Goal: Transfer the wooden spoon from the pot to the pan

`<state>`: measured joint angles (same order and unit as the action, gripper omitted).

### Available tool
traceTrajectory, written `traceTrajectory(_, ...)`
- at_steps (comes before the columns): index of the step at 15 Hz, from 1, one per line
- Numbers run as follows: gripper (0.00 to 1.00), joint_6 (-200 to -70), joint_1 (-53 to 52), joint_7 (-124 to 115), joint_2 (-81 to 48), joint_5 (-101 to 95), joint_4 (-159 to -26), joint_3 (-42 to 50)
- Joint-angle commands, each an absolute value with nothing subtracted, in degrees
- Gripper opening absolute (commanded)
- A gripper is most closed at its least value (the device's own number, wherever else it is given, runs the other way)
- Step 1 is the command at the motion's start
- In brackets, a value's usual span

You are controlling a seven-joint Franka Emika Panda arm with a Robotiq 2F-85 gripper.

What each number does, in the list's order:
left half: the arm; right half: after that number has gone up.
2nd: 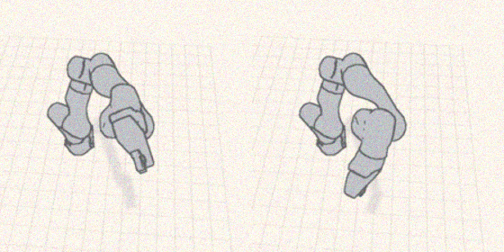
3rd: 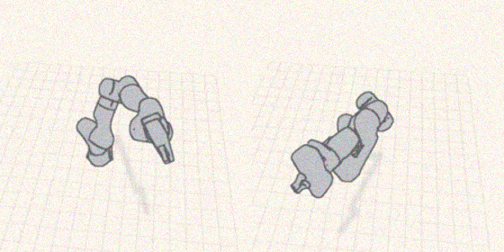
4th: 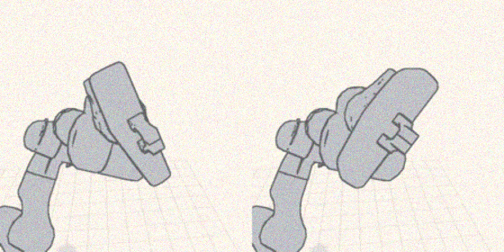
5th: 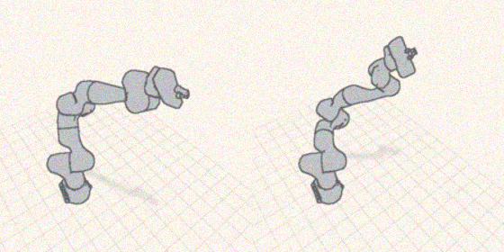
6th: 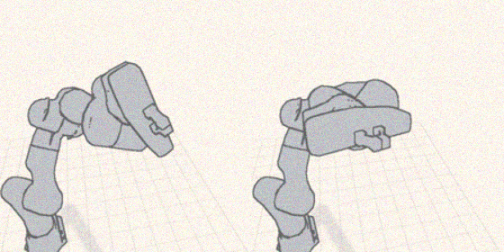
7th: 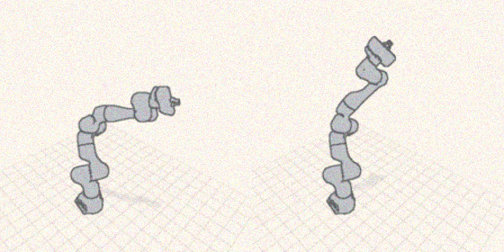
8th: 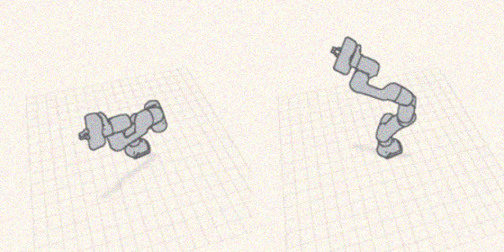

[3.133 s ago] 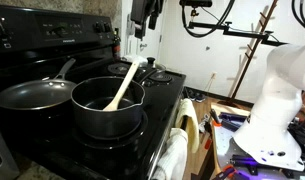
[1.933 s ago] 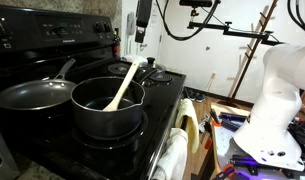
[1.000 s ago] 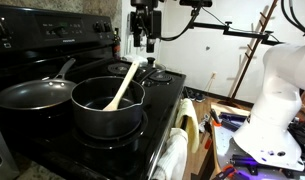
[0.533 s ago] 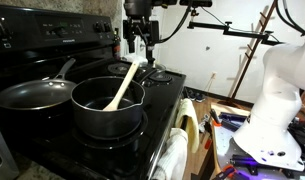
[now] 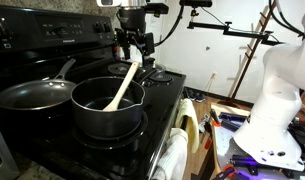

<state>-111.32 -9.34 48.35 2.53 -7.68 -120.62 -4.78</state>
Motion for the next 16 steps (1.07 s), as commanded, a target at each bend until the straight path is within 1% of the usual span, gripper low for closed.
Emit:
traceTrajectory(1, 1.00, -114.4, -8.6, 51.4, 0.3, -8.7, -120.6, -5.5)
traceTrajectory(12, 1.00, -114.1, -7.5, 56.3, -2.8, -12.7, -120.4, -5.5)
traceTrajectory(13, 0.75, -114.4, -7.5, 56.0, -2.9, -13.6, -120.4, -5.5)
traceTrajectory(14, 0.74, -114.4, -7.5, 55.7, -2.9, -14.9, -120.4, -5.5)
traceTrajectory(16, 0.60, -114.0, -7.6, 56.1, -3.0, -15.5, -120.0, -5.6)
